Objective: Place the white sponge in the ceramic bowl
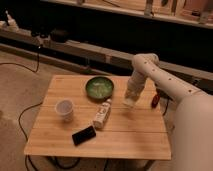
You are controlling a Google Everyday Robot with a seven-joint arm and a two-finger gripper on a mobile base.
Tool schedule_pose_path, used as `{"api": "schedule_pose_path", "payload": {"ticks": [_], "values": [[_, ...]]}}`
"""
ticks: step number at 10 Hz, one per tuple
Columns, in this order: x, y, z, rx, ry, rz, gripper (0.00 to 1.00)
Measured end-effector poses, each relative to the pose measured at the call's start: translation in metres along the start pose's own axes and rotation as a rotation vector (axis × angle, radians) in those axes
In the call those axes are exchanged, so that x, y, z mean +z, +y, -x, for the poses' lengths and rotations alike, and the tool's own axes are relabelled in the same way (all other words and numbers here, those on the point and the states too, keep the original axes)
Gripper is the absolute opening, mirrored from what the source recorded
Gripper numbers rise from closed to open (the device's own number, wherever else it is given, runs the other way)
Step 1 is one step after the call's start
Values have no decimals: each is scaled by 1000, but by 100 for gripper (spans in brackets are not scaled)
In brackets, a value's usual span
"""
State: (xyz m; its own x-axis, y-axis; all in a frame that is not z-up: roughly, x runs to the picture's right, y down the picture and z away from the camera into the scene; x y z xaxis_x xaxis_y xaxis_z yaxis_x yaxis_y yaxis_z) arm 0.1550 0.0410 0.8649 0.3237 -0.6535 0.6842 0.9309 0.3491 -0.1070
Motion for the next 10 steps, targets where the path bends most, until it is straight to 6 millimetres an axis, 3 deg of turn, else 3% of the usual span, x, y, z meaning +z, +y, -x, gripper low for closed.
{"api": "schedule_pose_path", "payload": {"ticks": [3, 4, 6, 9, 10], "values": [[-26, -77, -32, -98, 143, -95, 21], [-33, -100, -35, -126, 177, -143, 27], [-43, -141, -46, -165, 248, -227, 49], [-41, -165, -46, -225, 243, -302, 77], [-39, -169, -42, -246, 231, -312, 80]]}}
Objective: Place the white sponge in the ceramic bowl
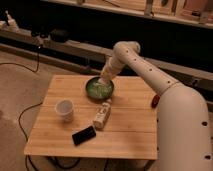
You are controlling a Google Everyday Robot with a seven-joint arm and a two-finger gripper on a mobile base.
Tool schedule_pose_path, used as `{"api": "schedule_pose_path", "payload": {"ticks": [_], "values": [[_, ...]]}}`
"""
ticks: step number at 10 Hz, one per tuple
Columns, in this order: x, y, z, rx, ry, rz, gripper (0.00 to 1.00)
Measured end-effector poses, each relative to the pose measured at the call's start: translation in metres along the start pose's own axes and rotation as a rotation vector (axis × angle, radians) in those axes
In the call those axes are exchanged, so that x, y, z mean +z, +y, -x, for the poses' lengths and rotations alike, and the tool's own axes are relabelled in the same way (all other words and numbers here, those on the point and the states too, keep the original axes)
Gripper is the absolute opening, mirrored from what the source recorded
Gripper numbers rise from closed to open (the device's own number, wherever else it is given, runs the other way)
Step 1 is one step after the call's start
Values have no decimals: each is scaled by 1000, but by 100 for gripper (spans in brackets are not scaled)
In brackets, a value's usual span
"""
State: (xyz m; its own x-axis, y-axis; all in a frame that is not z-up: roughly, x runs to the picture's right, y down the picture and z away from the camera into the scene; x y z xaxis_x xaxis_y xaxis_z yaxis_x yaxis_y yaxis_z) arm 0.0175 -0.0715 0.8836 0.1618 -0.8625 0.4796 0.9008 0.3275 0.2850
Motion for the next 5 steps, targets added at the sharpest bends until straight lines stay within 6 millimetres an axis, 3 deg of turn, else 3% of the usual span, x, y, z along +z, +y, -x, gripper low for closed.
{"api": "schedule_pose_path", "payload": {"ticks": [5], "values": [[0, -1, 1, -5, -5, -4, 80]]}}
